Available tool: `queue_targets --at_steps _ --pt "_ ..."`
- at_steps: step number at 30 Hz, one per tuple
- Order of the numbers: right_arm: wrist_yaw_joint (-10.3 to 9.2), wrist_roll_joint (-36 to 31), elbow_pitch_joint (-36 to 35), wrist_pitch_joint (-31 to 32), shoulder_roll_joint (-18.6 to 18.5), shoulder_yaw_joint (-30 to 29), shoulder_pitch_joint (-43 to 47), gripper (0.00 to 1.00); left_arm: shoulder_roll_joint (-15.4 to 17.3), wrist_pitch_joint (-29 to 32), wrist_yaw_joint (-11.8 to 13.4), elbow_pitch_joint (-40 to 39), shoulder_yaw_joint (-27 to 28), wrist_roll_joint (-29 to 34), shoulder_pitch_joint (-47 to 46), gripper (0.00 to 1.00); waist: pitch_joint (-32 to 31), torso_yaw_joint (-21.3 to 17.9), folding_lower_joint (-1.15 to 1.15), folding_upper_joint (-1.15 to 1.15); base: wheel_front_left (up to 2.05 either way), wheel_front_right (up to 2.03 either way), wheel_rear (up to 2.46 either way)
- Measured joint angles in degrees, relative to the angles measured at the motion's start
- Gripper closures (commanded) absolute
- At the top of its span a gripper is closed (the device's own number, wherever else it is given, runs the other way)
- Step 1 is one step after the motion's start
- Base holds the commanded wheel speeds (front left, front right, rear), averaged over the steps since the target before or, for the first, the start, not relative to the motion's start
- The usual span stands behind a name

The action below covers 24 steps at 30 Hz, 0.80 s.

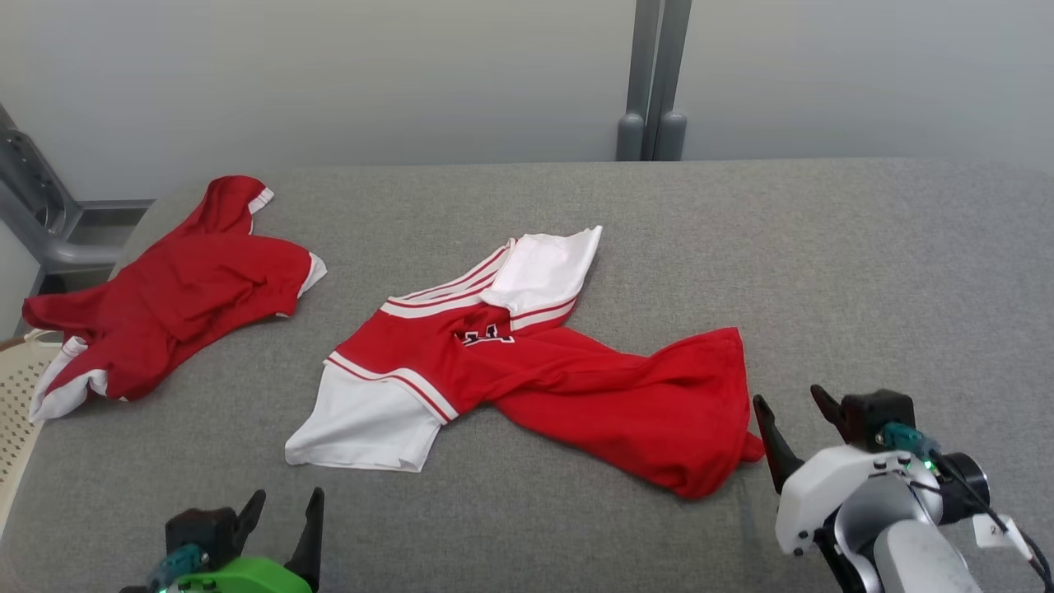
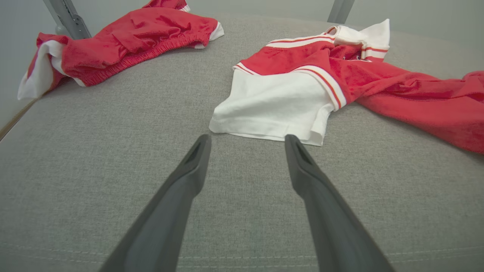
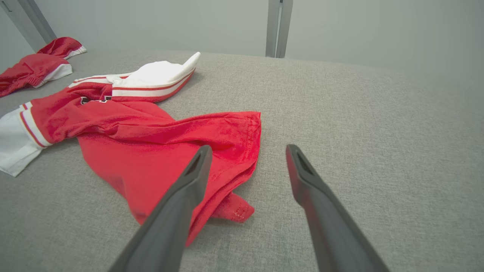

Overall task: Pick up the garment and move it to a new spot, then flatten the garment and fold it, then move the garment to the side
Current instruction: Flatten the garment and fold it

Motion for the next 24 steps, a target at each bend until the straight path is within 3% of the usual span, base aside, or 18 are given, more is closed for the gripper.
queue_targets --at_steps 9,15,24 --pt "0.0 -1.48 1.12 16.63 -2.48 -0.99 -12.16 0.0 2.58 9.15 -0.45 7.32 -1.78 -1.62 -11.53 0.0 3.91 -0.18 0.0 0.0 0.0 0.0 0.0" --pt "0.02 -0.75 2.19 21.43 -5.63 3.35 -19.49 0.0 3.76 11.68 -0.57 12.79 -2.36 -2.99 -17.76 0.0 8.14 -0.58 0.0 0.0 0.0 0.0 0.0" --pt "0.02 1.53 4.48 22.61 -9.16 6.0 -21.84 0.0 4.74 10.82 -0.77 15.99 -5.09 -5.53 -20.51 0.0 11.37 -0.8 0.0 0.0 0.0 0.0 0.0"
